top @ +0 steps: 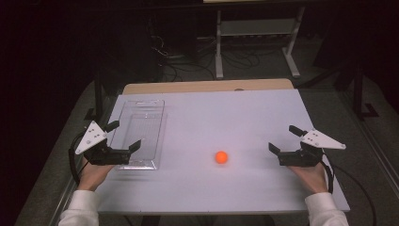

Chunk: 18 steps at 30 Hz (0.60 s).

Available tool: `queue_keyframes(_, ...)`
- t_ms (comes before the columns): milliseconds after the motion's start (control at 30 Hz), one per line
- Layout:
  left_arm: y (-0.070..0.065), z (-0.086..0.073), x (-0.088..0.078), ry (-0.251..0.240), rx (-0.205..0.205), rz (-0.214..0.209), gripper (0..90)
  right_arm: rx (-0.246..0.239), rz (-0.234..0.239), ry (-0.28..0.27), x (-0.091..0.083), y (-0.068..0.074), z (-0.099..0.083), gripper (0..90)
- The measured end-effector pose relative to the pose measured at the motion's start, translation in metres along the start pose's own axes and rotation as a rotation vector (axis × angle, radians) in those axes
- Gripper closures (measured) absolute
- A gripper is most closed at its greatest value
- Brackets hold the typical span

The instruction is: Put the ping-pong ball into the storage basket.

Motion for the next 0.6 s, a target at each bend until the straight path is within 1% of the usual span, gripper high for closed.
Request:
queue_keyframes(67, 0.002, 0.002, 0.0, 0.008, 0.002, 0.001, 0.0, 0.0, 0.0, 0.0, 0.0, 0.0, 0.0, 0.0)
queue_keyframes(167, 0.004, 0.008, 0.0, 0.005, 0.001, -0.002, 0.0, -0.001, 0.0, 0.001, 0.0, 0.0, 0.0, 0.0)
queue_keyframes(233, 0.005, 0.01, 0.001, 0.02, 0.016, -0.005, 0.0, 0.0, 0.001, 0.001, 0.0, 0.0, 0.0, 0.0)
queue_keyframes(500, 0.002, 0.021, 0.008, 0.043, 0.042, -0.029, 0.0, -0.001, 0.0, 0.0, 0.0, 0.0, 0.0, 0.0)
queue_keyframes(600, 0.0, 0.023, 0.011, 0.058, 0.055, -0.04, 0.0, 0.001, 0.0, 0.0, 0.0, 0.0, 0.0, 0.0)
Point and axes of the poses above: each handheld gripper's, and its own axes: x roughly forward along the jaws, z roughly out of its top, y roughly to its left, the point moved 7 cm from there along x, roughly forward along the jaws, and after that the axes turned 8 degrees about -z, right-handed, at the moved point
